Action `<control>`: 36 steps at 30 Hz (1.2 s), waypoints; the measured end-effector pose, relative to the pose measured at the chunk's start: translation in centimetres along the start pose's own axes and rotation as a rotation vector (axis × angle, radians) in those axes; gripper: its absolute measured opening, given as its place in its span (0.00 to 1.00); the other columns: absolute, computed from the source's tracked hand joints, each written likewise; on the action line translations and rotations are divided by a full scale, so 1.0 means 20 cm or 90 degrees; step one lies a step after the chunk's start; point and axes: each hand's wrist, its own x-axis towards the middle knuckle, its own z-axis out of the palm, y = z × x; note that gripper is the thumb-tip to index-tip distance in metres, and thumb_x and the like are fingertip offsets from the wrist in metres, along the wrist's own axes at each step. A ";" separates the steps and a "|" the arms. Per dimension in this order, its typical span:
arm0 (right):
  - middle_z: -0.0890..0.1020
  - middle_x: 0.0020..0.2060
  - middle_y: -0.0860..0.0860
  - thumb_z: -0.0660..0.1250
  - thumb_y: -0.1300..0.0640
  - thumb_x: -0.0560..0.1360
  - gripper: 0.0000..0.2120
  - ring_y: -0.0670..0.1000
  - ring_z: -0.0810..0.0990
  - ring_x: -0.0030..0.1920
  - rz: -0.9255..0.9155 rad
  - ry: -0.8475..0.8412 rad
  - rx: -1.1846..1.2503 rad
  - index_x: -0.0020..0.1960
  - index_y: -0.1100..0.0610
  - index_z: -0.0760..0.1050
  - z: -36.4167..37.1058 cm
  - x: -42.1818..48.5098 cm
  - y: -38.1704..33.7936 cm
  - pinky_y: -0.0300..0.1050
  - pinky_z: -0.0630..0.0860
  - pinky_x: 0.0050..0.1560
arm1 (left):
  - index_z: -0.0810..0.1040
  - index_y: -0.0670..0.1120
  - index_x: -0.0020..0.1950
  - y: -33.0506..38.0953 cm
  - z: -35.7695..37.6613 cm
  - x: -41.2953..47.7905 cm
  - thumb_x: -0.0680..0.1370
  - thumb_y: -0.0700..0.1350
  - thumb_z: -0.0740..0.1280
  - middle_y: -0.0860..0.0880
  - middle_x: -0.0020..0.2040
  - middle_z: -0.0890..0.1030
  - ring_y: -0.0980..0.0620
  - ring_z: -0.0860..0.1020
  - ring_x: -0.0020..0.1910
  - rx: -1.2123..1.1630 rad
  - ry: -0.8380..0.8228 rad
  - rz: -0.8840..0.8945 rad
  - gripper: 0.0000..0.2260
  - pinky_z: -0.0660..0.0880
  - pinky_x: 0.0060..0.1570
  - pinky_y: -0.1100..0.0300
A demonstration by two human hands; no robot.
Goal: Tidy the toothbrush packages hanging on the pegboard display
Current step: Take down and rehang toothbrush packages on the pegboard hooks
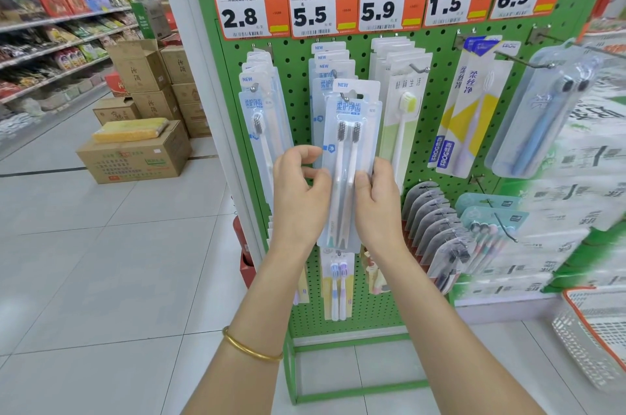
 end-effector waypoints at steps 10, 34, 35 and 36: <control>0.63 0.32 0.46 0.55 0.65 0.80 0.15 0.37 0.65 0.31 -0.025 0.015 0.025 0.39 0.49 0.59 -0.02 -0.04 0.00 0.32 0.63 0.33 | 0.71 0.50 0.57 0.01 0.01 -0.01 0.79 0.37 0.61 0.50 0.58 0.72 0.72 0.71 0.44 -0.005 -0.001 0.001 0.10 0.67 0.45 0.78; 0.76 0.38 0.49 0.61 0.59 0.77 0.06 0.47 0.72 0.40 0.144 -0.026 0.204 0.43 0.53 0.74 -0.19 -0.33 0.21 0.45 0.70 0.46 | 0.65 0.51 0.57 -0.15 0.25 -0.27 0.82 0.52 0.55 0.55 0.46 0.76 0.55 0.76 0.45 0.065 -0.121 -0.013 0.07 0.72 0.44 0.57; 0.76 0.37 0.45 0.61 0.59 0.77 0.06 0.44 0.72 0.40 0.159 -0.019 0.228 0.43 0.52 0.74 -0.21 -0.34 0.22 0.41 0.70 0.45 | 0.66 0.50 0.60 -0.17 0.27 -0.30 0.82 0.52 0.56 0.55 0.49 0.75 0.55 0.76 0.48 0.084 -0.135 -0.012 0.10 0.72 0.46 0.57; 0.76 0.36 0.41 0.62 0.59 0.78 0.07 0.41 0.73 0.39 0.177 -0.009 0.246 0.42 0.51 0.74 -0.23 -0.35 0.23 0.37 0.70 0.44 | 0.65 0.48 0.64 -0.18 0.28 -0.32 0.81 0.52 0.56 0.55 0.52 0.75 0.54 0.75 0.50 0.103 -0.155 -0.014 0.14 0.72 0.47 0.57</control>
